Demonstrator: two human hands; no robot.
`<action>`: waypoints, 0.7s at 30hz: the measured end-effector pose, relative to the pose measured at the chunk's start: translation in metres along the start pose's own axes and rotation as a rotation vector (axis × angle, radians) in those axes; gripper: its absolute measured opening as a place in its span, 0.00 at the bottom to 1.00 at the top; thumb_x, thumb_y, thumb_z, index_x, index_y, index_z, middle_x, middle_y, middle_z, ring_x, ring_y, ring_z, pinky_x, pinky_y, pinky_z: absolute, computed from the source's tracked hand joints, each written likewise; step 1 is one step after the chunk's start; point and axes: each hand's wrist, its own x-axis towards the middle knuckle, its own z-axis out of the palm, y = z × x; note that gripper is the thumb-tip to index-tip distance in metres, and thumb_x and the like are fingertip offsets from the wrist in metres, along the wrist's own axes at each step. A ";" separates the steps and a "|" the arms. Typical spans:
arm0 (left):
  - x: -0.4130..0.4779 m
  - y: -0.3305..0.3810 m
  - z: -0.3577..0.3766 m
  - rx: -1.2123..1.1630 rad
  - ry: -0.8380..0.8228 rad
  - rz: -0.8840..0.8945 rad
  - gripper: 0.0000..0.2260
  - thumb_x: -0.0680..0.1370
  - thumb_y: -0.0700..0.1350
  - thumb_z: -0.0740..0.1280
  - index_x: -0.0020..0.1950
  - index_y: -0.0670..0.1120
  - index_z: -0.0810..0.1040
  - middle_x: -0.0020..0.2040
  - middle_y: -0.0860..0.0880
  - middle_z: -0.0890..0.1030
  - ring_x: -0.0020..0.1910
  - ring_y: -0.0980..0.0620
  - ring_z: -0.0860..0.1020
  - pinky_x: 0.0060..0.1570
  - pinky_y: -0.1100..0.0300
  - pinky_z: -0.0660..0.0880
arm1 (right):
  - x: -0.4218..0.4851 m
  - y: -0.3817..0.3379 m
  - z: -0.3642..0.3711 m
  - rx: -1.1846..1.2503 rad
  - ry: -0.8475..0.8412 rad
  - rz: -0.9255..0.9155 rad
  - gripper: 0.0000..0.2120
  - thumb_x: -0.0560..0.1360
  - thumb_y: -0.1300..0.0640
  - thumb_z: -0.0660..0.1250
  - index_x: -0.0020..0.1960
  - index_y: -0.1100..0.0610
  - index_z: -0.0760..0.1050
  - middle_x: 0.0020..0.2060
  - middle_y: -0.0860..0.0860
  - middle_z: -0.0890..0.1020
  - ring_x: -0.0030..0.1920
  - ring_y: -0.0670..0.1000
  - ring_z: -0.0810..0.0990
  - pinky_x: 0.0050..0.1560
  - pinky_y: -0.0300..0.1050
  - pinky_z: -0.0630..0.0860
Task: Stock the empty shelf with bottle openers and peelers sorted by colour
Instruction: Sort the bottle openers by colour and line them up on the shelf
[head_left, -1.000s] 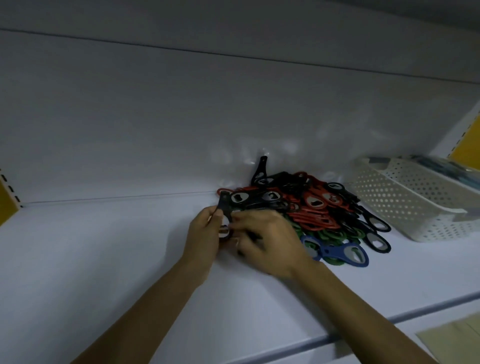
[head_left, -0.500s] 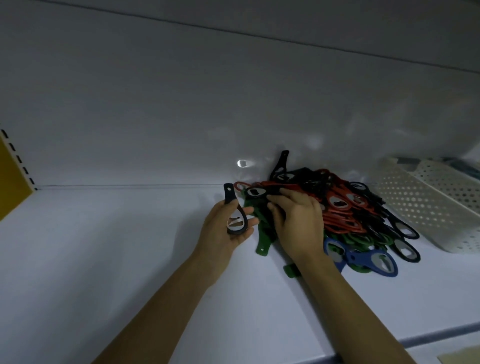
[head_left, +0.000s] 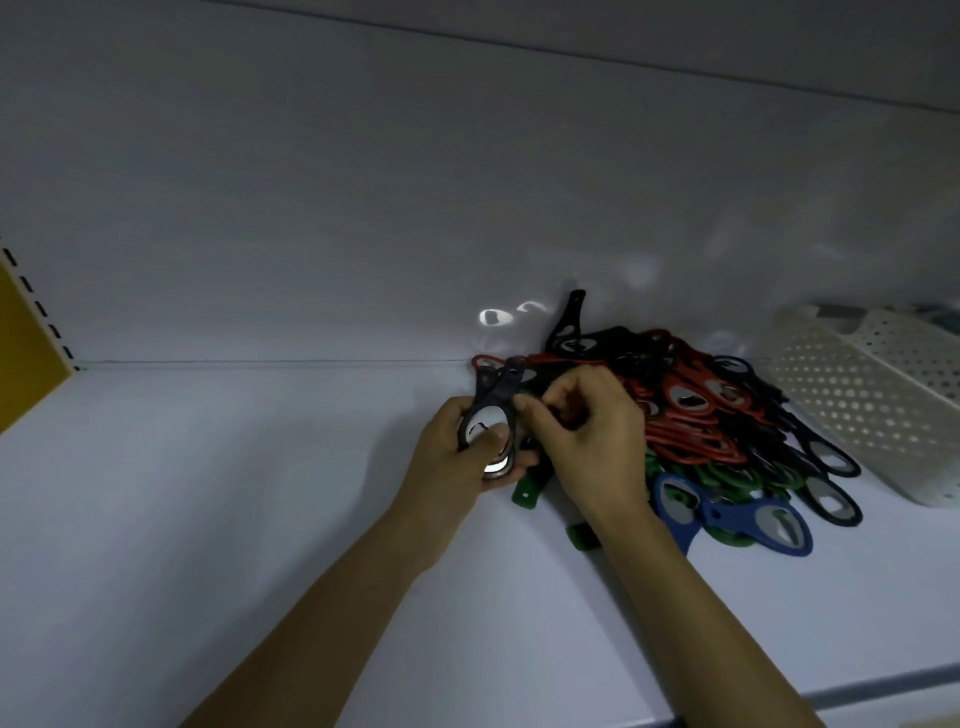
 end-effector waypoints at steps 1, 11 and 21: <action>0.000 0.000 0.000 -0.026 0.007 -0.002 0.09 0.77 0.33 0.63 0.53 0.46 0.74 0.43 0.49 0.85 0.42 0.50 0.84 0.40 0.61 0.79 | 0.001 0.005 -0.003 -0.134 0.040 -0.018 0.06 0.73 0.55 0.71 0.42 0.54 0.75 0.40 0.48 0.76 0.40 0.46 0.74 0.38 0.39 0.71; -0.002 0.006 -0.003 -0.282 0.095 -0.106 0.15 0.76 0.27 0.59 0.52 0.44 0.77 0.46 0.45 0.84 0.43 0.49 0.83 0.41 0.62 0.81 | 0.000 0.012 -0.008 -0.624 -0.199 -0.096 0.13 0.75 0.57 0.65 0.59 0.51 0.80 0.53 0.51 0.81 0.54 0.55 0.75 0.53 0.48 0.64; 0.001 0.011 -0.001 -0.511 0.248 -0.206 0.14 0.81 0.46 0.58 0.62 0.40 0.75 0.55 0.40 0.80 0.50 0.44 0.80 0.45 0.54 0.78 | 0.005 -0.018 -0.005 0.568 -0.042 0.123 0.06 0.78 0.61 0.64 0.47 0.53 0.79 0.36 0.46 0.83 0.37 0.43 0.81 0.37 0.36 0.76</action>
